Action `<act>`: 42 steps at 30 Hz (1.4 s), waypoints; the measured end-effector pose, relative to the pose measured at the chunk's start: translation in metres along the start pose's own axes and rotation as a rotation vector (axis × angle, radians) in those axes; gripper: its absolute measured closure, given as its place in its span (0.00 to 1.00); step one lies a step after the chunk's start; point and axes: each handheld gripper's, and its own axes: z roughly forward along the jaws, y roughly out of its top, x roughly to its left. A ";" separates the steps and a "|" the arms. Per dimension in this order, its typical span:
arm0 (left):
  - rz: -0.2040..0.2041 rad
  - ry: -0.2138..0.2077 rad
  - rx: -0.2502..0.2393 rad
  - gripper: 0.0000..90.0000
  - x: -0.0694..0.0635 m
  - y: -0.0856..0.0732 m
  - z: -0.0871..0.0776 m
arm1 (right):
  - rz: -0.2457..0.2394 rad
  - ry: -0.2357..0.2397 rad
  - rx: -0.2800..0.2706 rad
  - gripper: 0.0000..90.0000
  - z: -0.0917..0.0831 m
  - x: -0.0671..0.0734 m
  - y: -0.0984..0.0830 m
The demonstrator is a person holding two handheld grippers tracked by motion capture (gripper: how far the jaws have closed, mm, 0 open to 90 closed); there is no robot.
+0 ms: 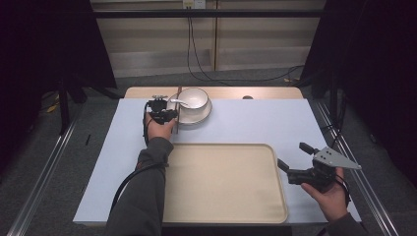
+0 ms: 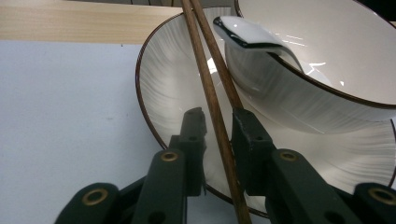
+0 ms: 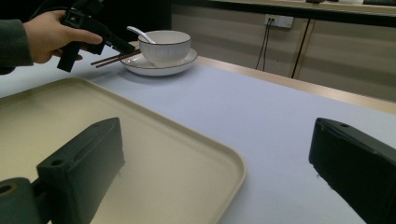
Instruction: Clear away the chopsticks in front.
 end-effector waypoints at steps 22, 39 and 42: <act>-0.088 0.048 -0.046 0.95 -0.011 -0.007 -0.037 | -0.006 0.001 -0.004 0.03 -0.001 0.000 0.000; -0.128 0.073 -0.086 0.95 -0.022 -0.044 -0.104 | -0.009 -0.005 -0.002 0.03 0.000 0.001 0.000; -0.145 0.085 -0.087 0.95 -0.025 -0.054 -0.113 | -0.016 -0.003 -0.004 0.02 0.000 0.001 0.000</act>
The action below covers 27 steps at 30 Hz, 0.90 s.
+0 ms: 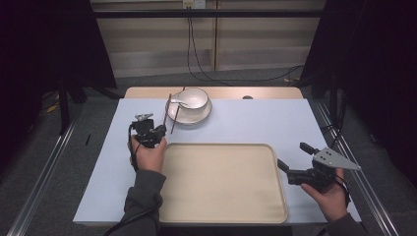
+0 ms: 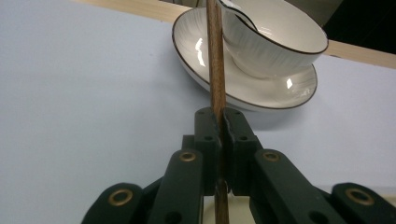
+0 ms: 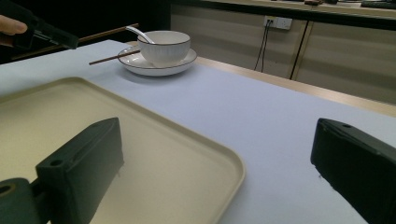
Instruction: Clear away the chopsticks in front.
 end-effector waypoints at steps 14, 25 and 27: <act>-0.028 0.018 -0.016 0.95 -0.005 -0.044 -0.038 | -0.006 0.007 0.007 0.03 0.001 0.003 0.000; -0.047 -0.025 -0.038 0.95 -0.011 -0.062 -0.077 | -0.013 0.006 0.010 0.03 0.001 0.003 0.000; -0.053 -0.029 -0.028 0.95 -0.011 -0.065 -0.080 | -0.011 0.008 0.007 0.03 0.002 0.004 0.000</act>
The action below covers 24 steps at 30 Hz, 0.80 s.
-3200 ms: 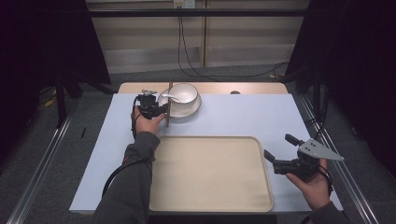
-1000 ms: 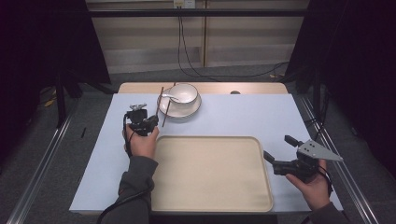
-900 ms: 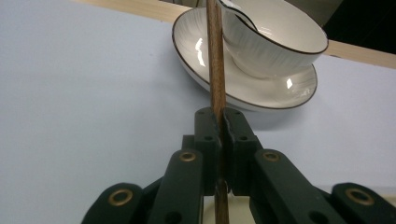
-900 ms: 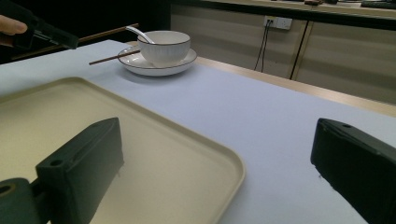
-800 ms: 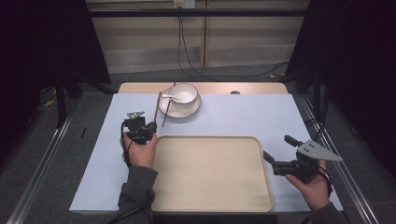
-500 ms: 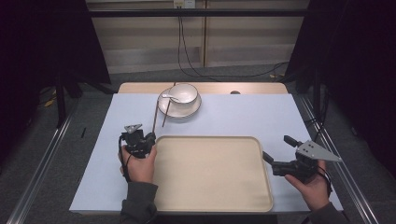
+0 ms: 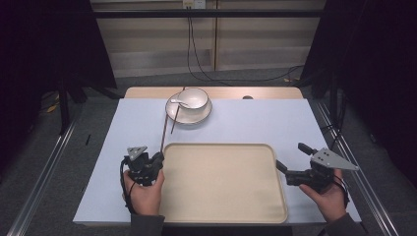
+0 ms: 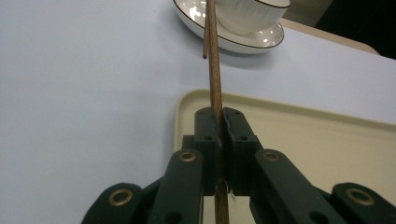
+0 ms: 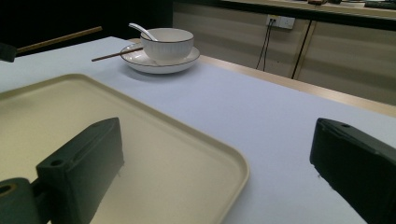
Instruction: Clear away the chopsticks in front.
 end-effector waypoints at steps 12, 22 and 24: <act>-0.021 -0.041 0.020 0.95 -0.005 -0.019 -0.019 | -0.006 0.006 0.008 0.03 0.001 0.002 0.000; -0.015 -0.083 0.041 0.95 -0.008 -0.030 -0.029 | -0.006 -0.001 0.002 0.03 0.000 0.001 0.000; -0.009 -0.084 0.053 0.95 -0.008 -0.033 -0.029 | -0.003 0.013 0.009 0.03 0.000 0.001 0.000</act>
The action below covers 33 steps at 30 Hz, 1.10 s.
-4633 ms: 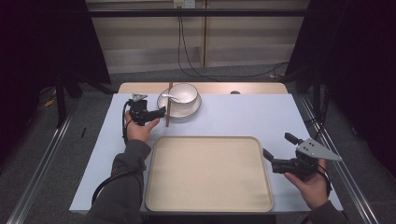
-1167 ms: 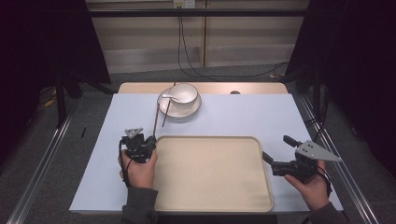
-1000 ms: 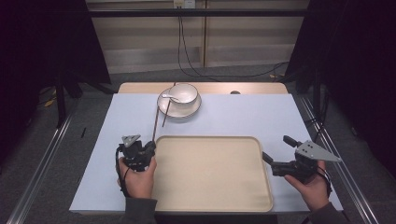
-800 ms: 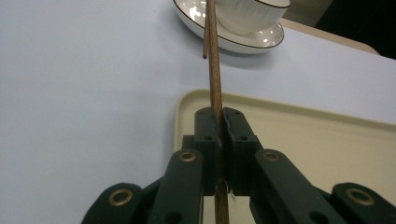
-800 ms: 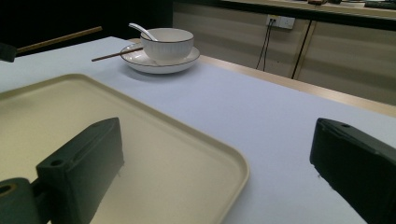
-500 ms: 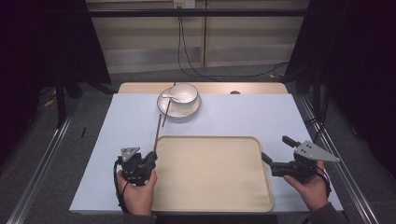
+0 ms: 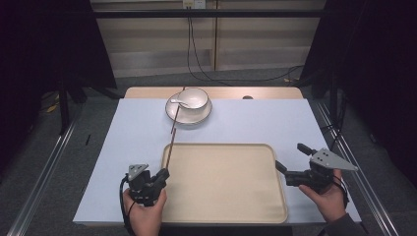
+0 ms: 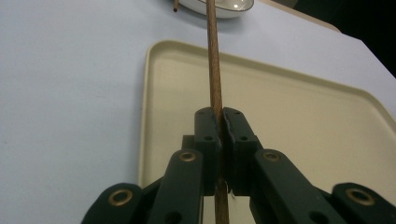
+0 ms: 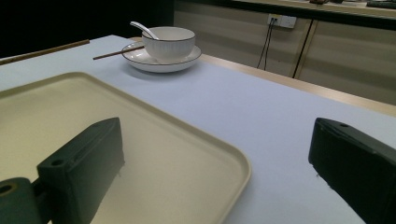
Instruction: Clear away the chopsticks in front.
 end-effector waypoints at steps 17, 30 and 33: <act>0.019 -0.036 0.036 0.95 -0.006 -0.006 -0.004 | -0.003 -0.010 -0.008 0.04 0.000 0.001 0.000; 0.028 -0.034 0.058 0.94 -0.006 -0.009 0.001 | -0.007 -0.005 0.003 0.04 0.000 0.001 0.000; 0.037 -0.035 0.070 0.94 -0.007 -0.010 0.003 | -0.006 0.002 0.000 0.04 0.000 0.001 0.000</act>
